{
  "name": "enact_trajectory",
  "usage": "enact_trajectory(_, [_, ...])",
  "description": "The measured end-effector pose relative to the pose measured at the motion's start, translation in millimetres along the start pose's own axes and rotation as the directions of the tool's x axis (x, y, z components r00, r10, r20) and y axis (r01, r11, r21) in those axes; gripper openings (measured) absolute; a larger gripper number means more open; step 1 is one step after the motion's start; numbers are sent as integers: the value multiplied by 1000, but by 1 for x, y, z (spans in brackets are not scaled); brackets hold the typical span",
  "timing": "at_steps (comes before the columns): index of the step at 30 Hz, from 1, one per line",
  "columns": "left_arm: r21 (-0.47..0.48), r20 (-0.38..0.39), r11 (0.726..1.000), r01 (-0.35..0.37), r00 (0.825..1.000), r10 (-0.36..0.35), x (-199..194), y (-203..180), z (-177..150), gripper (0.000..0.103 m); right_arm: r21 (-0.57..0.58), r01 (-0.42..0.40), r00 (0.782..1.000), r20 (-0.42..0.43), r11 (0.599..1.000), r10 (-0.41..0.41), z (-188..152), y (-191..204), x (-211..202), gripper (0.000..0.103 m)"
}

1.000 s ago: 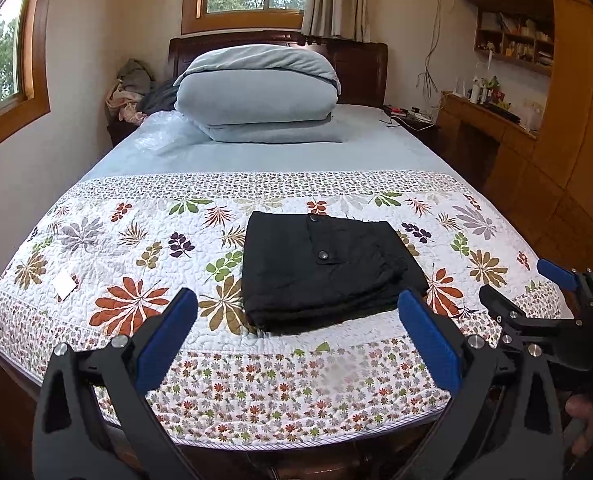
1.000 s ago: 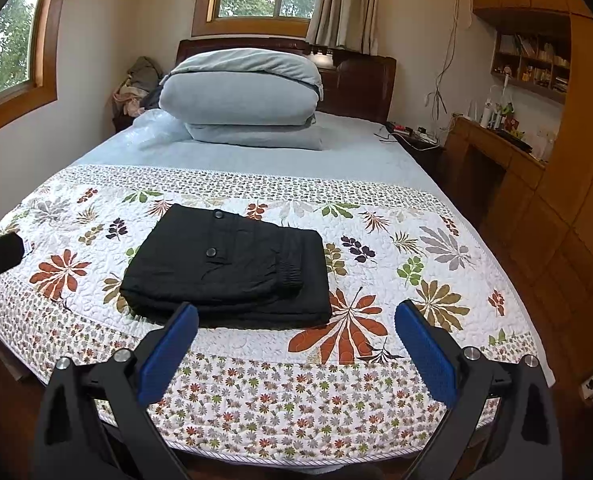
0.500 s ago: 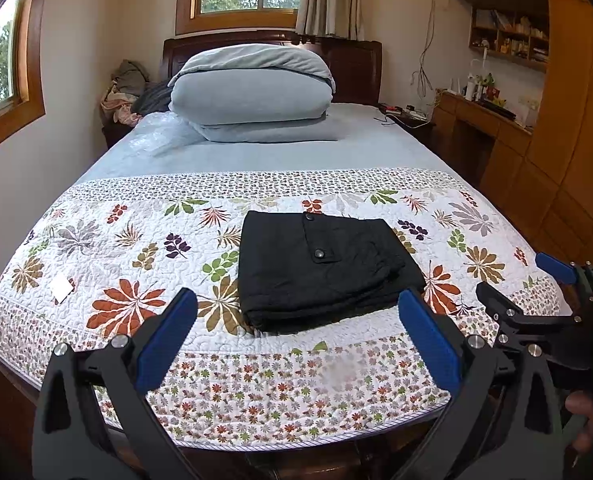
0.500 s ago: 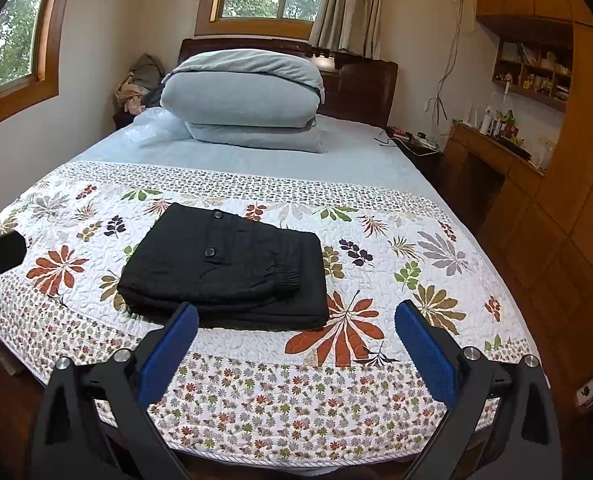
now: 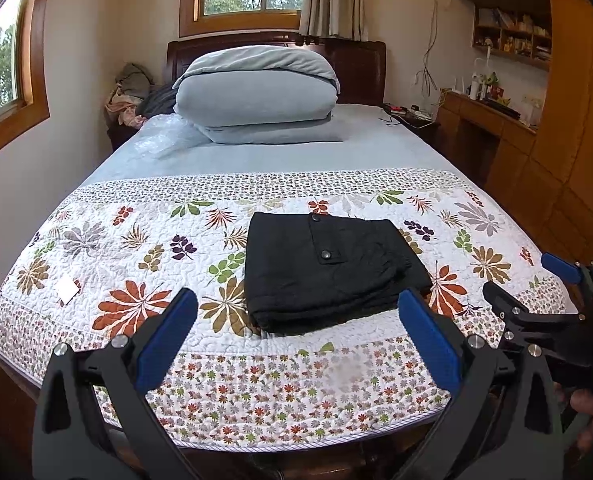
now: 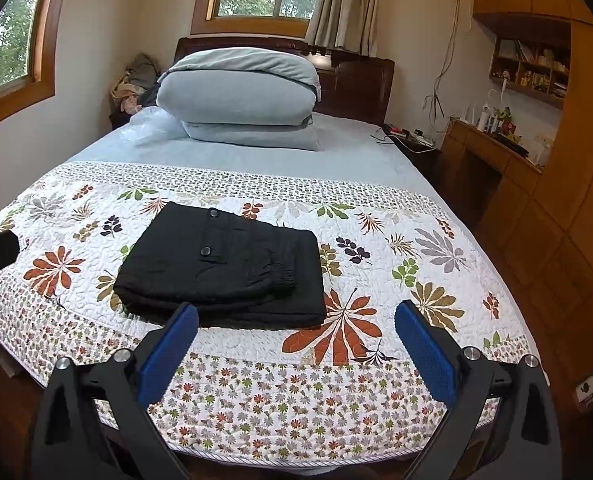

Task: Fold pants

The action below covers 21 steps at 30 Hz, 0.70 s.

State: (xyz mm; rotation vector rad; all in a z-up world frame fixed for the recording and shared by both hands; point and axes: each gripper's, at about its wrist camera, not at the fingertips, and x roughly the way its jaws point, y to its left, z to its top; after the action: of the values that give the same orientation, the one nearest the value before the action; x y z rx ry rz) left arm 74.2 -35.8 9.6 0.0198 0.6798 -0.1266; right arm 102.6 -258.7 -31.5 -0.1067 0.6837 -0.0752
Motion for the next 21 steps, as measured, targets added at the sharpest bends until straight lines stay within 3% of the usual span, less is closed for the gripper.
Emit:
enact_trajectory(16, [-2,-2,1000,2,1000,-2,2,2,0,100,2,1,1000,-5,1000,-1,0,0,2,100])
enact_trajectory(21, [-12,-33,1000,26,999,-27,6,4,0,100,13,-1,1000,-5,1000,1,0,-2,2,100])
